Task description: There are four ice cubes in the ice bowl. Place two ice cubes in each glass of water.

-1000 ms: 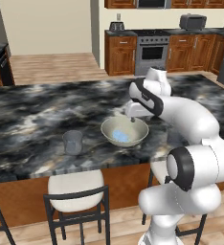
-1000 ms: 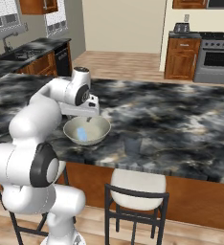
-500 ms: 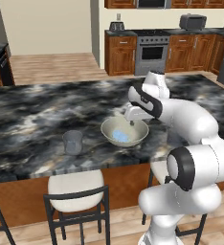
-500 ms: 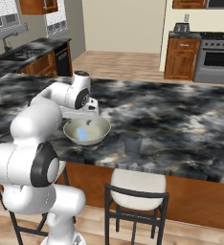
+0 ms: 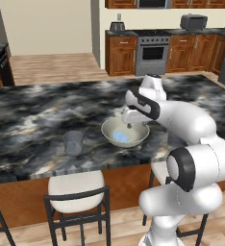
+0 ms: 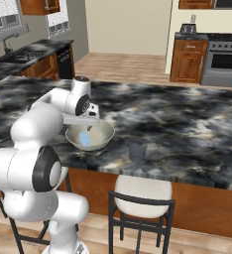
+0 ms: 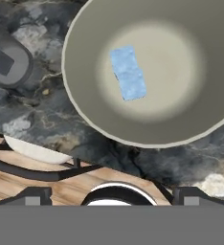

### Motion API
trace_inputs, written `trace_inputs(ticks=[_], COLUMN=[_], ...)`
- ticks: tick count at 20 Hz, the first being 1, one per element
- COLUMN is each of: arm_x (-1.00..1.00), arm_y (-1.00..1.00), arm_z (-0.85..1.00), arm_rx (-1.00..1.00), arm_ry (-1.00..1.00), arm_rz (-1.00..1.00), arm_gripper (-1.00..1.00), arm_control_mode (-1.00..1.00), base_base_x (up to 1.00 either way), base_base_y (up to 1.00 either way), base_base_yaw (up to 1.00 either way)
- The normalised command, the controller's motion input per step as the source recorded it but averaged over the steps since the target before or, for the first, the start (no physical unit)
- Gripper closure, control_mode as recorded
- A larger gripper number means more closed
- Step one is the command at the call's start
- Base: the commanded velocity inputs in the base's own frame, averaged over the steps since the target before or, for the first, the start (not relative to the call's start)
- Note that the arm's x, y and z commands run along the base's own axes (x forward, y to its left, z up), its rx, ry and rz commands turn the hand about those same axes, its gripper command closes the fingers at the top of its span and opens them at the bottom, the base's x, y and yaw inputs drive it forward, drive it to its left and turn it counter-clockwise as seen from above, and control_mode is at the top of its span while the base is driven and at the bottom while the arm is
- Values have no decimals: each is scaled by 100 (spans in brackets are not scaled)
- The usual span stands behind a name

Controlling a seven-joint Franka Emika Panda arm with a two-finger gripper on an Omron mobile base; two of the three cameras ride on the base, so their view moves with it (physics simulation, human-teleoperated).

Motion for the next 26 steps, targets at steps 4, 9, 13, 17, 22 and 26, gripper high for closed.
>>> trace_inputs(ticks=[4,9,13,17,22,26], arm_x=[20,22,19,23,18,13], arm_y=[8,9,13,14,2,0], arm_z=[-12,-11,-9,-11,-18,-28], arm_rx=[0,0,0,0,0,0], arm_ry=[0,0,0,0,0,0], arm_rz=[0,0,0,0,1,1], arm_gripper=[-100,-100,-100,-100,-100,-100], arm_control_mode=[-100,-100,-100,-100,-100,-100], base_base_x=[0,0,0,0,0,0], base_base_y=[0,0,0,0,0,0], base_base_yaw=[0,0,0,0,0,0])
